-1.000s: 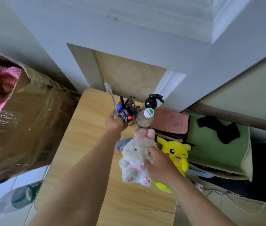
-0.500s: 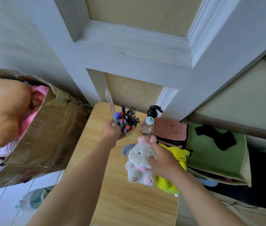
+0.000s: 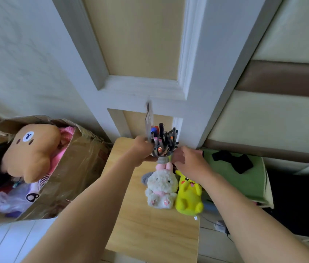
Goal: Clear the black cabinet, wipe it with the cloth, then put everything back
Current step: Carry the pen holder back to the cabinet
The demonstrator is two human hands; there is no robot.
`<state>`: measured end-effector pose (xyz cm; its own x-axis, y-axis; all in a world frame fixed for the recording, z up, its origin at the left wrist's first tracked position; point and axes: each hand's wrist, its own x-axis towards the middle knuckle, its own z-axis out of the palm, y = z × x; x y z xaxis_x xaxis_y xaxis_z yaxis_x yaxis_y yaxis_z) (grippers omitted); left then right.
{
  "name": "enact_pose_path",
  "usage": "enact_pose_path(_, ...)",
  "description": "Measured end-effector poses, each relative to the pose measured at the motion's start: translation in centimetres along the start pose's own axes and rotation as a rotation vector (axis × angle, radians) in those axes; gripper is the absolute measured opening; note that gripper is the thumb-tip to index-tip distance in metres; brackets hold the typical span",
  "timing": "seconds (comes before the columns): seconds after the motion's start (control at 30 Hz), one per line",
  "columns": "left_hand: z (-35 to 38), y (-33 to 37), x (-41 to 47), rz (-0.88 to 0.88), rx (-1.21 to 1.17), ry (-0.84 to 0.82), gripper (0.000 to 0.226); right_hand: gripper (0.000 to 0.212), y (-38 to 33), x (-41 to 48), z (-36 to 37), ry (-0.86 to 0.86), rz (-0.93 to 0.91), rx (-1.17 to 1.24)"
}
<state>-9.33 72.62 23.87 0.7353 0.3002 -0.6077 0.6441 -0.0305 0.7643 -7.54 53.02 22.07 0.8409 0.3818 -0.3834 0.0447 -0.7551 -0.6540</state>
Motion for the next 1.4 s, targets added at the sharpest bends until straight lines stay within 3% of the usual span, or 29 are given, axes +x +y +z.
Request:
enact_pose_path(0.13, 3.9, 2.7, -2.9, 0.048, 0.095, -0.138, 0.021, 0.031, 1.1, -3.0, -3.9, 0.089, 0.013, 0.039)
enact_pose_path(0.43, 16.8, 7.5, -10.5, 0.155, 0.227, -0.344, 0.03, 0.066, 9.2, -13.3, -15.3, 0.125, 0.09, 0.09)
enact_pose_path(0.87, 44.6, 9.2, -26.4, 0.277, 0.45, -0.593, 0.022, 0.057, 28.3, -35.3, -28.5, 0.354, 0.368, 0.631)
enact_pose_path(1.13, 59.2, 6.6, -36.7, 0.363, 0.566, -0.809, 0.019, 0.055, 38.4, -49.7, -31.5, 0.533, 0.45, 0.825)
enact_pose_path(1.4, 69.3, 3.8, -43.5, 0.386, 0.658, -0.969, 0.027, 0.046, 43.5, -59.5, -32.3, 0.719, 0.54, 0.985)
